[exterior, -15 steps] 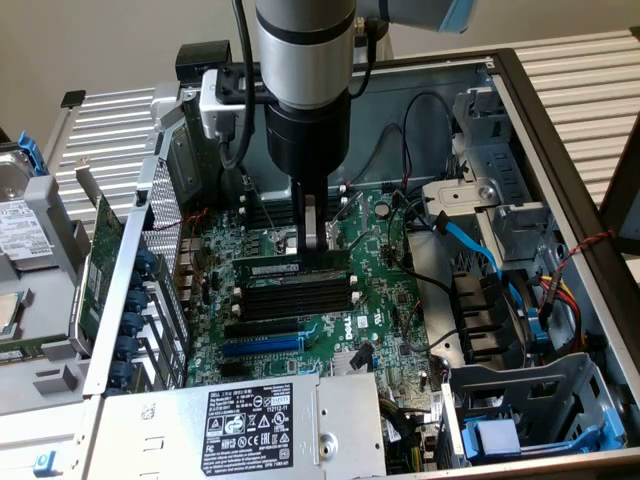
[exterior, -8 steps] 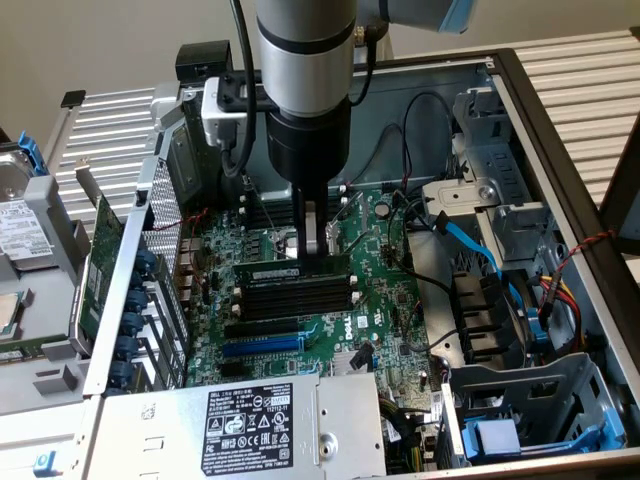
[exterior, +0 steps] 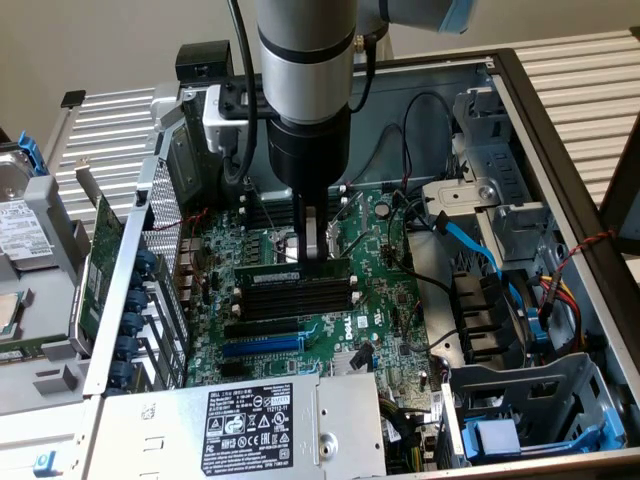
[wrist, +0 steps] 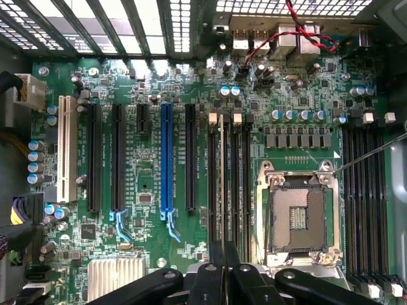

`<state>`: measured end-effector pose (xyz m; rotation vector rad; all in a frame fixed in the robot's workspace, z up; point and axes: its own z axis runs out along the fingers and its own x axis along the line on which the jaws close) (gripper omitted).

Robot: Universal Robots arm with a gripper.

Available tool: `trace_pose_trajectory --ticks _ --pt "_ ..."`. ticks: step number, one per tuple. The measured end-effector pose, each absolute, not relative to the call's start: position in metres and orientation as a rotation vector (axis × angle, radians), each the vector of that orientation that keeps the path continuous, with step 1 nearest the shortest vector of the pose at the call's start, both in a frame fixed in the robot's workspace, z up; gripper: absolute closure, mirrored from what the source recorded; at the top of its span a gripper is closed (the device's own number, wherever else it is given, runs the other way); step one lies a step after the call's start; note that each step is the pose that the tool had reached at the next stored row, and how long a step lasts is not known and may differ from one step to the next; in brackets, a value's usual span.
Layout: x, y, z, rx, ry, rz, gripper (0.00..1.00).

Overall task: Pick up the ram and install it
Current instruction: 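Insert the ram into the slot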

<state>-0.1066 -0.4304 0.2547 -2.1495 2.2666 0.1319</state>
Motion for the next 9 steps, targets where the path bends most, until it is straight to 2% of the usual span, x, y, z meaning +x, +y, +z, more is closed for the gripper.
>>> trace_pose_trajectory --ticks 9 --pt "-0.1066 -0.4291 0.2534 -2.162 2.256 0.131 0.88"
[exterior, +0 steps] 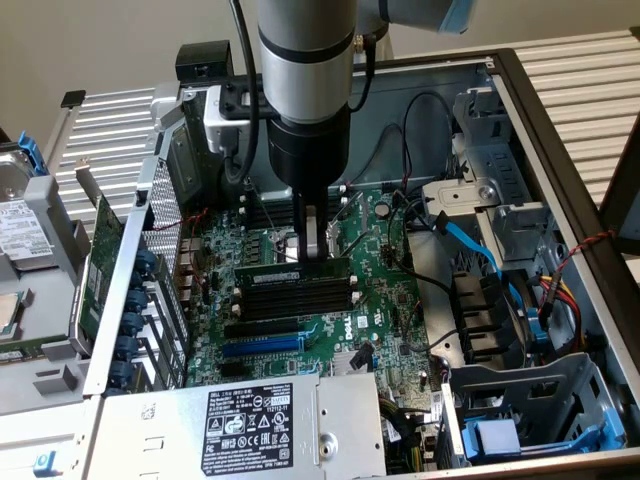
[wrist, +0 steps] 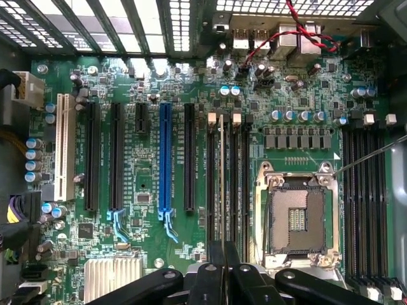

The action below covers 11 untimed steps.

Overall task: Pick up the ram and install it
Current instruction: 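Insert the ram into the slot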

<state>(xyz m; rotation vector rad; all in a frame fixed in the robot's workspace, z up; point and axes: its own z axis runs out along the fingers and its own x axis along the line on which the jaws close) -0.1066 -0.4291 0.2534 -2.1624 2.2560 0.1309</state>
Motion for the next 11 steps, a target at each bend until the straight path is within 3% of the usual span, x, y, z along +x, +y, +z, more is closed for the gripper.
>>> trace_pose_trajectory --ticks 11 --pt "-0.1066 -0.4290 0.2456 -2.162 2.256 0.131 0.88"
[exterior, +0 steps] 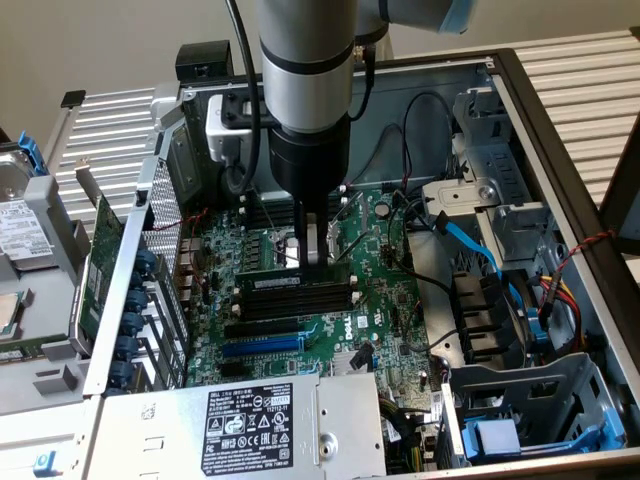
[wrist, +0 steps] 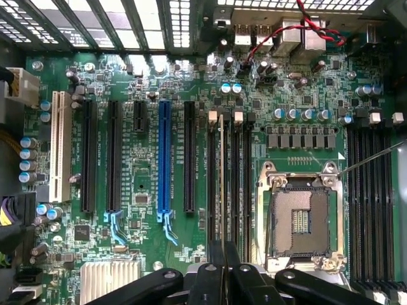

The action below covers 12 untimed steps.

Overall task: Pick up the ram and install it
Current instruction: 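Insert the ram into the slot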

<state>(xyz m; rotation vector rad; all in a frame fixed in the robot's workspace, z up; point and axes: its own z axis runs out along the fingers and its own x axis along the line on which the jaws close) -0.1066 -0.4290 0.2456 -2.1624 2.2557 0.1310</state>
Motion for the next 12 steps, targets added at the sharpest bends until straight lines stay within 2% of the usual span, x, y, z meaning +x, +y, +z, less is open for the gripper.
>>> trace_pose_trajectory --ticks 12 --pt "-0.1066 -0.4303 0.2425 -2.164 2.255 0.131 0.88"
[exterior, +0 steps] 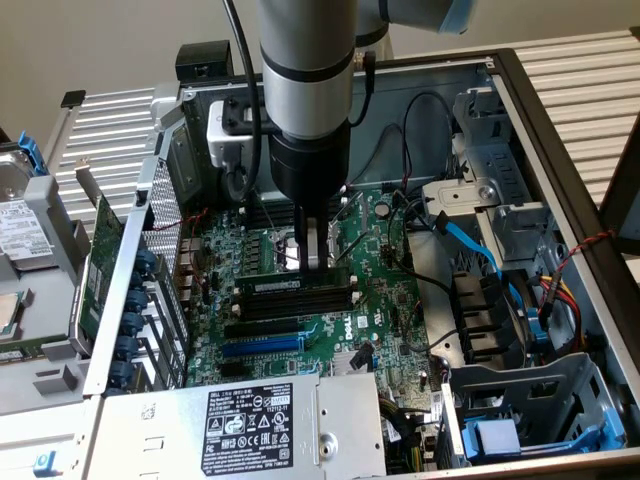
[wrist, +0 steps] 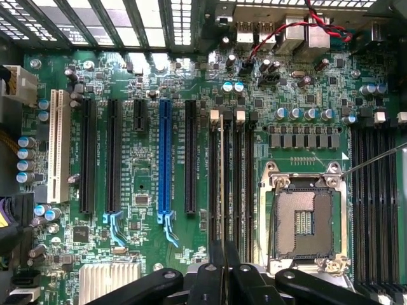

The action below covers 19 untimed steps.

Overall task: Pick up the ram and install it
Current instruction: 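Insert the ram into the slot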

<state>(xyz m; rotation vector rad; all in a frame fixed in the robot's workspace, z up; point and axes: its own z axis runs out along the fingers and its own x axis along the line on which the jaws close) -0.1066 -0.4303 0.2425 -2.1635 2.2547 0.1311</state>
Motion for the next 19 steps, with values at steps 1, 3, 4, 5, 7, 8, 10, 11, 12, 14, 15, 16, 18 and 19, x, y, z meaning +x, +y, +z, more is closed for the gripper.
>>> trace_pose_trajectory --ticks 1,3,4,5,7,8,10,11,12,14,15,16,18,19 --pt "-0.1066 -0.4303 0.2424 -2.164 2.255 0.131 0.88" --pt "-0.1066 -0.4304 0.2420 -2.164 2.255 0.131 0.88" --pt "-0.1065 -0.4304 0.2416 -2.164 2.255 0.131 0.88" --pt "-0.1065 -0.4304 0.2414 -2.164 2.255 0.131 0.88" --pt "-0.1066 -0.4304 0.2410 -2.164 2.255 0.131 0.88" --pt "-0.1065 -0.4304 0.2407 -2.164 2.255 0.131 0.88" --pt "-0.1065 -0.4304 0.2403 -2.163 2.255 0.131 0.88" --pt "-0.1065 -0.4305 0.2401 -2.163 2.255 0.131 0.88" --pt "-0.1065 -0.4306 0.2399 -2.163 2.255 0.131 0.88" --pt "-0.1064 -0.4308 0.2396 -2.163 2.255 0.131 0.88" --pt "-0.1064 -0.4309 0.2396 -2.163 2.255 0.131 0.88" --pt "-0.1064 -0.4309 0.2395 -2.162 2.256 0.131 0.88" --pt "-0.1065 -0.4310 0.2393 -2.160 2.259 0.131 0.88" --pt "-0.1064 -0.4310 0.2392 -2.158 2.260 0.131 0.88"
